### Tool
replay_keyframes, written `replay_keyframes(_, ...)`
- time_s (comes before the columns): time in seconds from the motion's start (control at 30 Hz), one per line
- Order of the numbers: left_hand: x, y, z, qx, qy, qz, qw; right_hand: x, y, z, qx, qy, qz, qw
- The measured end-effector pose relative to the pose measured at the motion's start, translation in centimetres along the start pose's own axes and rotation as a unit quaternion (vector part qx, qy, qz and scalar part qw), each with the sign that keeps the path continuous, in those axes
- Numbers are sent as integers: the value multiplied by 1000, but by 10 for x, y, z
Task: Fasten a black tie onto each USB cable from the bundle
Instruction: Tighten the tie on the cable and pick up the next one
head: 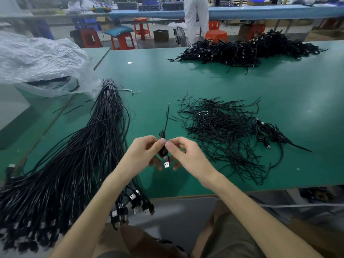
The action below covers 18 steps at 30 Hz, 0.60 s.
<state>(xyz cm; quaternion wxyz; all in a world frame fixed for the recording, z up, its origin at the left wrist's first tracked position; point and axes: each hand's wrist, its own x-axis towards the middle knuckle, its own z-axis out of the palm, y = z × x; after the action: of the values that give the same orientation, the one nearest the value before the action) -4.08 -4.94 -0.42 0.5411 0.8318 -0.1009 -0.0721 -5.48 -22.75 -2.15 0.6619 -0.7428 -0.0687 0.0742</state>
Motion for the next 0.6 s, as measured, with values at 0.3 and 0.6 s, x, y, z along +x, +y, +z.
replay_keyframes(0.3,-2,-11,-37,218,34,-62,973,-3,-6,-72,31,110,48,992)
replay_keyframes(0.6,-5,-41,-43,501,134,-200,831,8,6,-208,-399,328,69,853)
